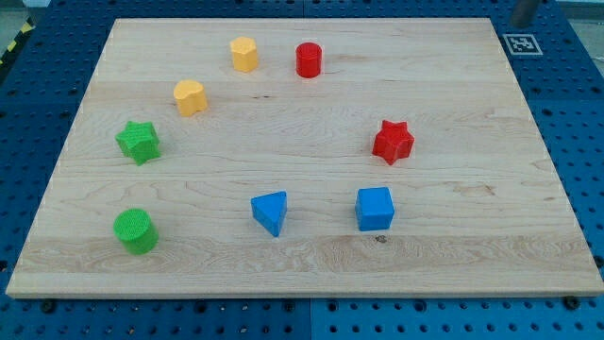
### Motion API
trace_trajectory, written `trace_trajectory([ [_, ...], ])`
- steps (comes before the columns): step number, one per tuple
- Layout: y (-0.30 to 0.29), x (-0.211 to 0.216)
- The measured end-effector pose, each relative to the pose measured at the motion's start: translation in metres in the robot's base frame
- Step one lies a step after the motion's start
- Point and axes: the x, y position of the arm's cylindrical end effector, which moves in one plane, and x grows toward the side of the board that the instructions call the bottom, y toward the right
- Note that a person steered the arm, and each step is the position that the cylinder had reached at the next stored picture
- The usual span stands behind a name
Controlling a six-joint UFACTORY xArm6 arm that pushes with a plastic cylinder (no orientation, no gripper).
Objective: Move your arm towards the red star
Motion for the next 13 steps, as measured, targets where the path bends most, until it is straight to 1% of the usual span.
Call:
trace_trajectory([
  [3,0.001,0.0],
  [4,0.001,0.023],
  [5,0.001,0.035],
  [6,0.001,0.035],
  [8,-0.002,0.097],
  [10,-0.002,0.102],
  [11,-0.005,0.122],
  [12,-0.042,0.154],
  [13,-0.093,0.177],
])
